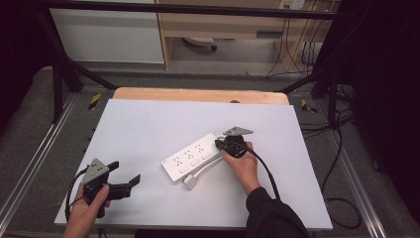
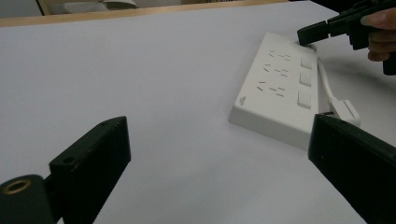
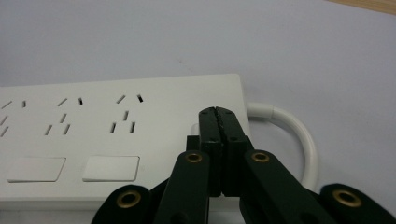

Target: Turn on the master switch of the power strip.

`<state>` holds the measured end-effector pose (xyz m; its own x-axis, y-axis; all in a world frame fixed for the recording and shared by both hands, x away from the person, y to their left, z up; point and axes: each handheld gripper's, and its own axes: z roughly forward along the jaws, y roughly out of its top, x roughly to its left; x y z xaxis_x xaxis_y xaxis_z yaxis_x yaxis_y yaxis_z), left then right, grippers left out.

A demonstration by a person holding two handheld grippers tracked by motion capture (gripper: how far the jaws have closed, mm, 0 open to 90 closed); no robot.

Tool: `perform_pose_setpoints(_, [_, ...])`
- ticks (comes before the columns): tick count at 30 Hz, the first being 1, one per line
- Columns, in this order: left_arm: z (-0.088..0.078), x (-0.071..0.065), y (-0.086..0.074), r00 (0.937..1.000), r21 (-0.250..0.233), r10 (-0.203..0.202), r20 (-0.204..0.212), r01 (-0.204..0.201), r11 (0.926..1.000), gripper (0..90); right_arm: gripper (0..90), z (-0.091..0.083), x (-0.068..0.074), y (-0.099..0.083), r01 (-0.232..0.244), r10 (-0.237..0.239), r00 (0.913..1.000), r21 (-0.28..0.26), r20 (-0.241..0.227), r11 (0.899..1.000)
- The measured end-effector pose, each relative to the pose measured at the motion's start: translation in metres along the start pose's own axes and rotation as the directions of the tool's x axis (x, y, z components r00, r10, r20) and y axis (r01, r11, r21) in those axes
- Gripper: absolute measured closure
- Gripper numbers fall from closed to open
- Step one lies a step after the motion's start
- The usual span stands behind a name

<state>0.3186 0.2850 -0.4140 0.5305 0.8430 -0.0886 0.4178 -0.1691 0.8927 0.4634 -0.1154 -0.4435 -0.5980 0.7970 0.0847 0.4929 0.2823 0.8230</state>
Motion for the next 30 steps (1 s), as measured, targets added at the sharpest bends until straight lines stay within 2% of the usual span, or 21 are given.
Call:
perform_pose_setpoints(24, [0.0000,0.0001,0.0000,1.0000,0.000,0.000,0.001,0.000,1.0000,5.8,89.4,-0.0006,-0.0004,-0.0002,-0.017,0.017,0.9999,-0.017,0.001,1.000])
perform_pose_setpoints(30, [0.0000,0.0003,0.0000,1.0000,0.000,0.000,0.001,0.000,1.0000,5.8,90.0,-0.0025,0.0012,0.0013,-0.012,0.012,0.9999,-0.042,0.005,0.999])
